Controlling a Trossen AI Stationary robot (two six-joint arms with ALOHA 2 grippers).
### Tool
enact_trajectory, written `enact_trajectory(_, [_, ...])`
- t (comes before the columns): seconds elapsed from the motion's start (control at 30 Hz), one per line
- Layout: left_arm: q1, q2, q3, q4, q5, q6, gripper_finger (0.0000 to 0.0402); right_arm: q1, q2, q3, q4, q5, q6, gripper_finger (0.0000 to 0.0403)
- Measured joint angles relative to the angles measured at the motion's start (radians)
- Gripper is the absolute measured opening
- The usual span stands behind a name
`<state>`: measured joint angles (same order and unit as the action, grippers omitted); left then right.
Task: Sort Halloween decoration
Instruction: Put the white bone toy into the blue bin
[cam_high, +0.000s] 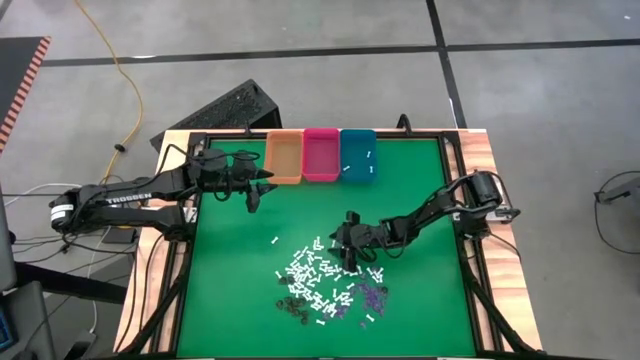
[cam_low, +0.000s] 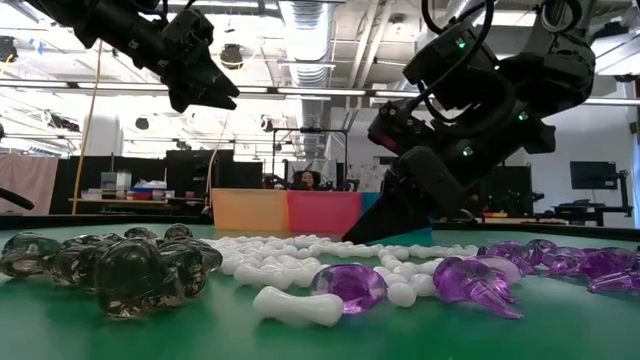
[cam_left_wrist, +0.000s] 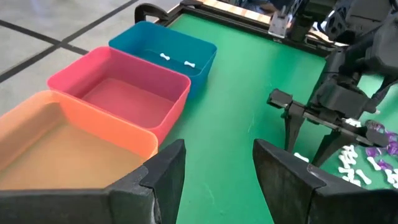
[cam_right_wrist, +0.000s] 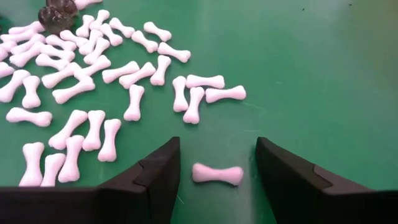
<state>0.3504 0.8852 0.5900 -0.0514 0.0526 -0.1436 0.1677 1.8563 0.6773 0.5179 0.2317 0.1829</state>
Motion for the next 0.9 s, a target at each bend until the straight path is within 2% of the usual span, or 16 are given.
enact_trajectory(0.13, [0.0,0.0,0.0,-0.005,0.0,-0.002,0.0178,-0.002,0.005,-0.001,0.001,0.001,0.0,0.0206])
enact_trajectory(0.37, [0.0,0.0,0.0,-0.005,0.0,-0.01,0.0178,-0.007,0.008,-0.003,-0.005,0.001,0.001,0.0133])
enact_trajectory(0.47, [0.0,0.0,0.0,-0.005,0.0,-0.01,0.0178,-0.007,0.008,-0.005,-0.011,0.001,-0.002,0.0114])
enact_trajectory(0.9, [0.0,0.0,0.0,-0.004,0.0,0.0,0.0178,-0.019,-0.05,-0.007,-0.014,-0.001,0.019,0.0108])
